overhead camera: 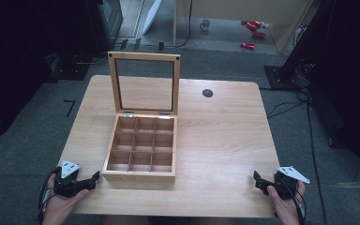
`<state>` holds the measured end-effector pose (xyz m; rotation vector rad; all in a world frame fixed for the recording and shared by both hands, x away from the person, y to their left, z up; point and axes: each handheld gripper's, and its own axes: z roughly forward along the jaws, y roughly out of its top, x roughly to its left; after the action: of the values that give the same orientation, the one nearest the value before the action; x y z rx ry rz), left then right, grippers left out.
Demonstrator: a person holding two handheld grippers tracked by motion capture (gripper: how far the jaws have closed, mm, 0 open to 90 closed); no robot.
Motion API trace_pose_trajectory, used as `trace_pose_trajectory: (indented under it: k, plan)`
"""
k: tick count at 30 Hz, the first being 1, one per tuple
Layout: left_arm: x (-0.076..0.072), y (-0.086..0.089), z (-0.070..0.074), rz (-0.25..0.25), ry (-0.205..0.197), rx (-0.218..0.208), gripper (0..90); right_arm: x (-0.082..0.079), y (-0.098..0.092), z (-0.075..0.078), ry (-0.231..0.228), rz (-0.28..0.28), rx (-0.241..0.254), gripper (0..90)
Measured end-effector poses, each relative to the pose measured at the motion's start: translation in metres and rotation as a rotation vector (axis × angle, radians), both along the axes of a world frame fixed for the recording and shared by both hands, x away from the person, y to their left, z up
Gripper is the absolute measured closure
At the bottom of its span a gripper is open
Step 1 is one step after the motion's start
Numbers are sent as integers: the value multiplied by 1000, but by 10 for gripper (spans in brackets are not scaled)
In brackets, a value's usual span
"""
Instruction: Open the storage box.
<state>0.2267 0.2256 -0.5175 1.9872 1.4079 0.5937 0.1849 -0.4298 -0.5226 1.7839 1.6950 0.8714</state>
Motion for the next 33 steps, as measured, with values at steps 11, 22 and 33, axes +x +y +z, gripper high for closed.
trace_pose_trajectory:
  k: [11,22,33]
  plan:
    - [0,0,0,1,0,-1,152,-5,0,-3,31,18,-16,43]
    - [0,0,0,1,-1,-2,152,-4,5,-4,51,46,-73,28]
    - [0,0,0,1,-1,-1,152,-4,5,-4,53,45,-71,27]
